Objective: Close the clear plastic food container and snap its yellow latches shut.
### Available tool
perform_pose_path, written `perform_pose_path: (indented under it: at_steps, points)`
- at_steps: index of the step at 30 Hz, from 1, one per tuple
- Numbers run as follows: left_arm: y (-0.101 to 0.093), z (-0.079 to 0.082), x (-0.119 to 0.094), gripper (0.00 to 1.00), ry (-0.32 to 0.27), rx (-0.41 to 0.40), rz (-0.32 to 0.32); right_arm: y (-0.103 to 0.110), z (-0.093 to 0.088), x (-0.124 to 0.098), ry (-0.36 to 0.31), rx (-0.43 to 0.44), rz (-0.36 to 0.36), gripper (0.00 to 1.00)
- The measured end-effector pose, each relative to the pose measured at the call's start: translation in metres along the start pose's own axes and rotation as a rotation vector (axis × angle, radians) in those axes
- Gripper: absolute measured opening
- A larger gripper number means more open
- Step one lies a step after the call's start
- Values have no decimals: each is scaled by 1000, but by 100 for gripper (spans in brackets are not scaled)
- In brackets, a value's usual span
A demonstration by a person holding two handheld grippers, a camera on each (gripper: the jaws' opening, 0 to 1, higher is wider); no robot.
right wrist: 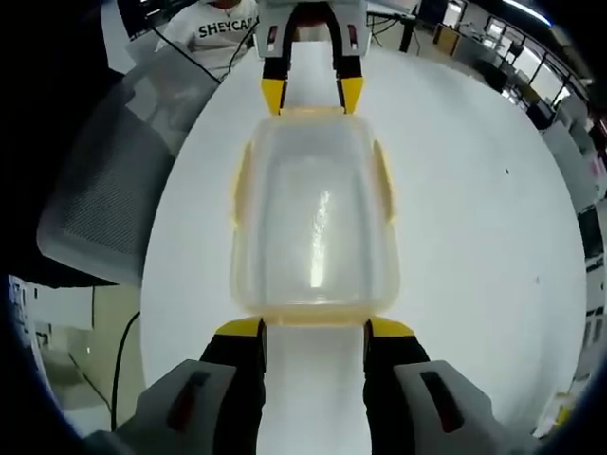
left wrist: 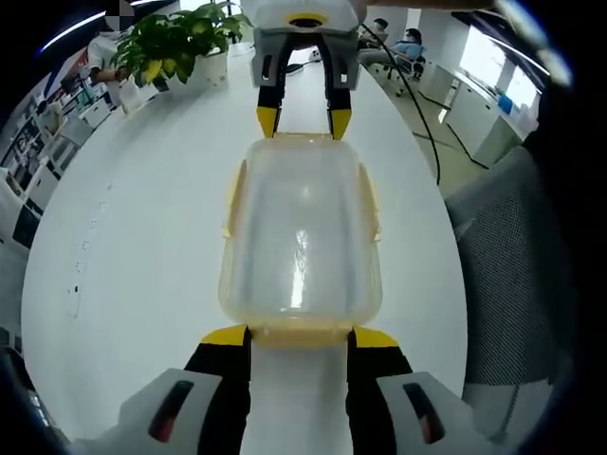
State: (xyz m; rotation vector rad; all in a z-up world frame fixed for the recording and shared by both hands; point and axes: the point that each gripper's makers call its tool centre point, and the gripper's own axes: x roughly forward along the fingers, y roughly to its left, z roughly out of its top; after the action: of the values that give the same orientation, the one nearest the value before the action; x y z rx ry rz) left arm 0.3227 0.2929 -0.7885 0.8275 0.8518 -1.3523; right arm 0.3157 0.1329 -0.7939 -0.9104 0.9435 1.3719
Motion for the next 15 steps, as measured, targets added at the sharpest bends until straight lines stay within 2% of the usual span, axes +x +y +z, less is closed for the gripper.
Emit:
perform_pose_path:
  at_steps: [4, 15]
  points:
    - [0, 0, 0, 34, -4, 7, -4, 0, 1, 0, -11, -5, 1, 38]
    - [1, -1, 2, 34, 16, 21, -6, 1, 1, 1, 32, -29, -13, 39]
